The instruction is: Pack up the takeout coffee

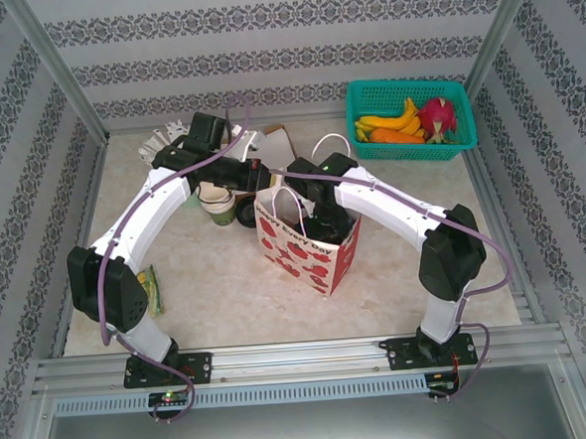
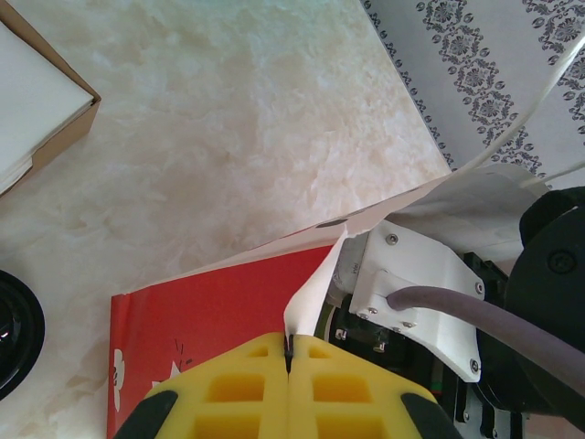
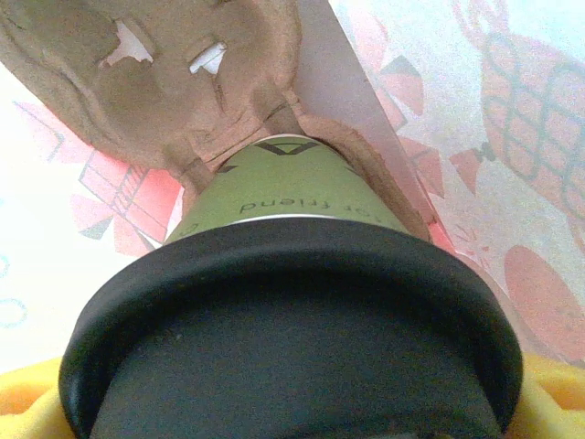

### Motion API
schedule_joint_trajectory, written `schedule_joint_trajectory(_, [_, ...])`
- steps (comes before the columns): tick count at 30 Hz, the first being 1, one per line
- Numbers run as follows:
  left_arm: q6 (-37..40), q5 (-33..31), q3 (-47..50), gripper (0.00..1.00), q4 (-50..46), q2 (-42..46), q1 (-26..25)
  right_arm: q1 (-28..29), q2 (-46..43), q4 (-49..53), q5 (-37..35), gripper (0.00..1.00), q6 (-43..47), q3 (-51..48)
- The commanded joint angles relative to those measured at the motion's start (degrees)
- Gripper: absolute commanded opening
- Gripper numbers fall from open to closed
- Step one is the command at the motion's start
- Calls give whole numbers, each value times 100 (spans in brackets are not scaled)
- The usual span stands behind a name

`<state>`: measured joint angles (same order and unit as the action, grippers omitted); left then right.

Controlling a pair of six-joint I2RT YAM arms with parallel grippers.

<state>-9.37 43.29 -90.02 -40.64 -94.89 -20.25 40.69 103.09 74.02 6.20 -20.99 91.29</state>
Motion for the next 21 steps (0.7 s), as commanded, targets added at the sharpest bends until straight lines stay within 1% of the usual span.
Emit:
schedule_joint_trajectory(1, [100,-89,-76,0,-84,72,-37,-58,160,-229,-141,61,26,-269])
schedule_joint_trajectory(21, [93,-78,-72,0,-80,76,-36,-70,157,-309,-136,60,-1,-401])
